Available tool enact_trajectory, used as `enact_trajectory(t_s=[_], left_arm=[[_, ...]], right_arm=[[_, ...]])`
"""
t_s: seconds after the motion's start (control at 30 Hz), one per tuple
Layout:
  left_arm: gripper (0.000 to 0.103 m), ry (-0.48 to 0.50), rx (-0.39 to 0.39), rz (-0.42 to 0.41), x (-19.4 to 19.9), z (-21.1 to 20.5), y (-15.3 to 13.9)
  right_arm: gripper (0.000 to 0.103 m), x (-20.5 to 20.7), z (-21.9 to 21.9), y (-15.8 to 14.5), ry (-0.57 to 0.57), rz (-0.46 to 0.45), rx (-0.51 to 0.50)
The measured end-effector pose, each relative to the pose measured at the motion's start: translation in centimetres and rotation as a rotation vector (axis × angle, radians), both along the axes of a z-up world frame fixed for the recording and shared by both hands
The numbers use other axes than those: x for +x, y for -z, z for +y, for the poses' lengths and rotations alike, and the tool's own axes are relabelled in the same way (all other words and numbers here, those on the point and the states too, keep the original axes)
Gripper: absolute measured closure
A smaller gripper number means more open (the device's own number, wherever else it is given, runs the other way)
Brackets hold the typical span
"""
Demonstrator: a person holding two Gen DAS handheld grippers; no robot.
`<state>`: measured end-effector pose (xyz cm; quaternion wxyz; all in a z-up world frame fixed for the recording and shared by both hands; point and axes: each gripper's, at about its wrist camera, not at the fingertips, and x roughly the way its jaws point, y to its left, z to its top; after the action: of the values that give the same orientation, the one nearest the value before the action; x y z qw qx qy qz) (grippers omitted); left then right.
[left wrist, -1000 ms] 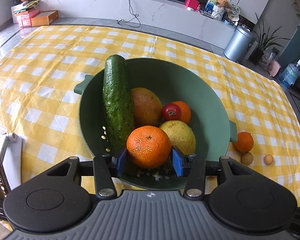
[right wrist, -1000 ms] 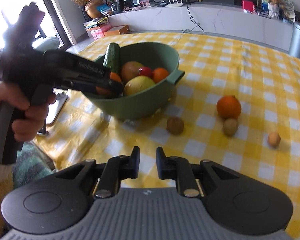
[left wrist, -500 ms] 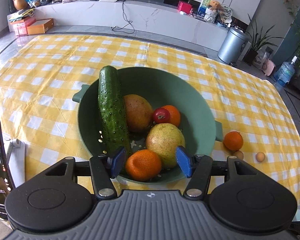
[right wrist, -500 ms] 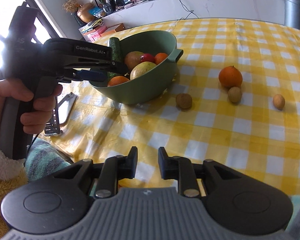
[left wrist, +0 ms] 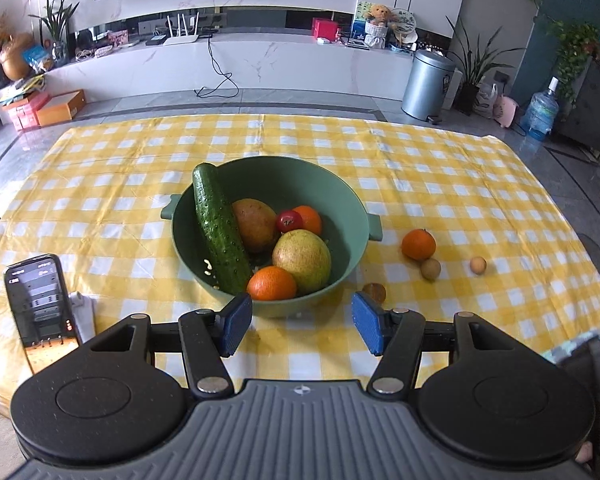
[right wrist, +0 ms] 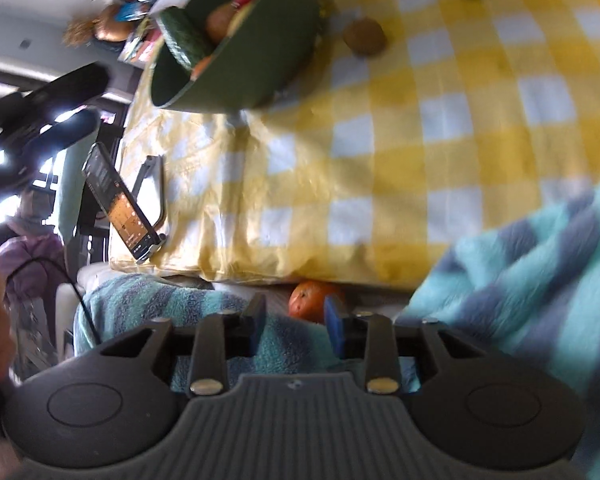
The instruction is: Organize fruits
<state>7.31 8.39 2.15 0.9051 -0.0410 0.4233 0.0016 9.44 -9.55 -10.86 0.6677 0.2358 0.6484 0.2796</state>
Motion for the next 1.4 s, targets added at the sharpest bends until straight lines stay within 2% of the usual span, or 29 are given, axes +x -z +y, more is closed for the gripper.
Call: enact_trajectory(t_s=[0.4,0.6,0.77,0.83,0.97,1.03,1.4], left_arm=[[0.035,0.024,0.006,-0.021,-1.9,-0.6,-0.7],[0.035,0.022,0.005,-0.019,-2.0,-0.6,-0.7],[0.035,0.021,0.003,-0.022,-2.1,-0.6,-0.7],[0.035,0.02,0.003,-0.022,-2.1,-0.6,-0.6],[0.035,0.022,0.003,-0.02,-2.2,-0.7,-0.6],[0.035,0.027,0.006,-0.02,-2.4,-0.9,-0.6],[0.035,0.043,0.014,-0.031,-2.8,-2.1,-1.1]], right_arm=[[0.063,0.2,3.4,2.2,0.039,0.062,-0.147],[0.052,-0.1,4.7,2.5,0.003,0.044,-0.205],[0.052,-0.3,6.0,2.9,-0.035,0.02,-0.256],[0.055,-0.3,6.2,2.9,-0.039,0.014,-0.266],[0.058,-0.3,6.4,3.0,-0.049,-0.003,-0.266],[0.063,-0.4,6.3,2.9,-0.05,-0.007,-0.252],[0.065,-1.3,3.8,0.8,-0.026,-0.045,-0.194]])
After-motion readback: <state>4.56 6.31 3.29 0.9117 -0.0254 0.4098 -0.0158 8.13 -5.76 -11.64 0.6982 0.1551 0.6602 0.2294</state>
